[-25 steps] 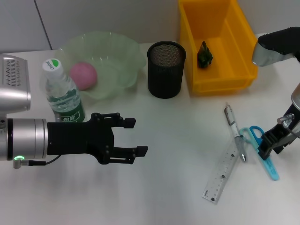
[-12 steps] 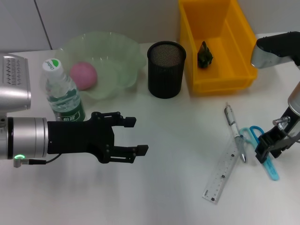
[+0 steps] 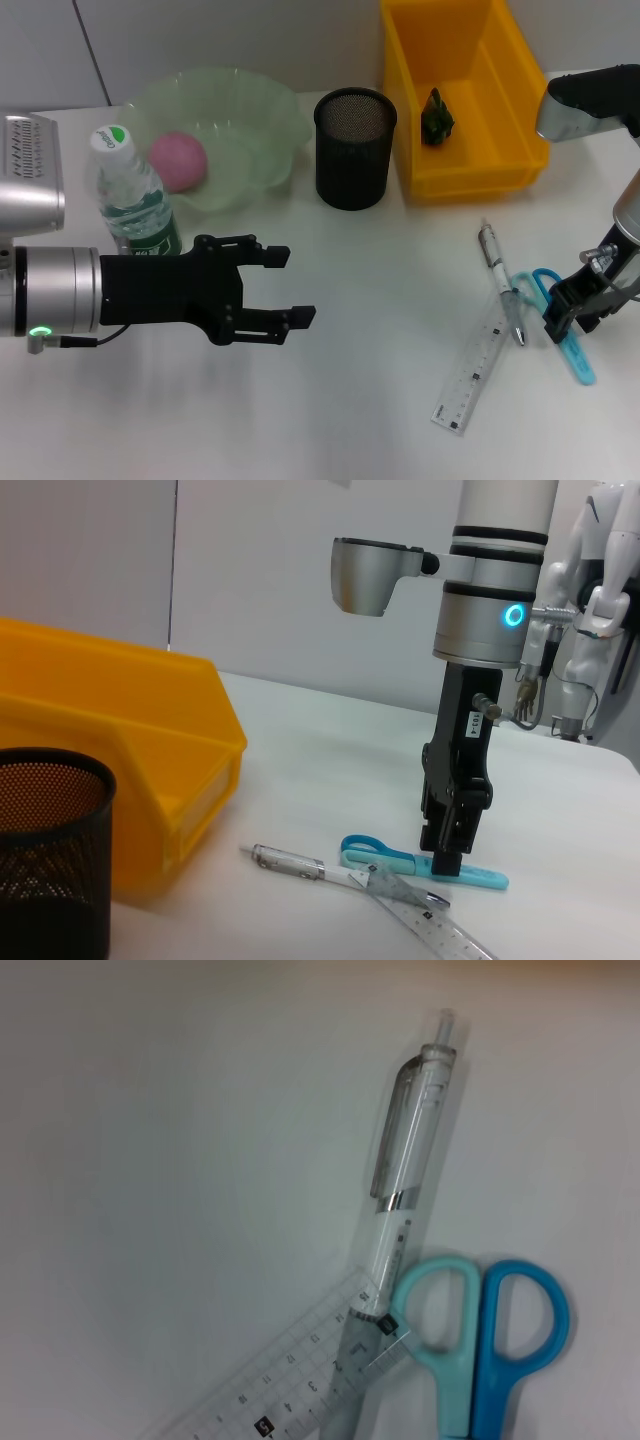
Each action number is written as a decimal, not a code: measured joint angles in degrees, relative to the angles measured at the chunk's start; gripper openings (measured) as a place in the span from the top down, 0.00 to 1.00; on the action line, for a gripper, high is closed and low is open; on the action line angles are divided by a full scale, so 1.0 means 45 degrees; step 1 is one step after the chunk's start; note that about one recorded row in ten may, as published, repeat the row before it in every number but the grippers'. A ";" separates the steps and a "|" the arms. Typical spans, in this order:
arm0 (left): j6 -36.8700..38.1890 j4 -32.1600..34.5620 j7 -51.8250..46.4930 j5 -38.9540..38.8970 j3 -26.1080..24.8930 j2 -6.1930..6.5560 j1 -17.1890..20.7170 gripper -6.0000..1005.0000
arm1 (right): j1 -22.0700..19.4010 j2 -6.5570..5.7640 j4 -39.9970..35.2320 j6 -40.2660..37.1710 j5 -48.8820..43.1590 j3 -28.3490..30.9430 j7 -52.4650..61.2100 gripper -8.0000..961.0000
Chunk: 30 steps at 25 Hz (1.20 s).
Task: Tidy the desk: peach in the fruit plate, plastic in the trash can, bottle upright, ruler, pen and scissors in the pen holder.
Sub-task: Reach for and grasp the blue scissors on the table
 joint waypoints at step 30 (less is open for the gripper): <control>0.0001 0.0020 0.0000 0.0000 0.0004 0.0057 0.0001 0.19 | 0.0147 -0.0019 0.0293 0.0089 0.0000 -0.0198 0.0035 0.67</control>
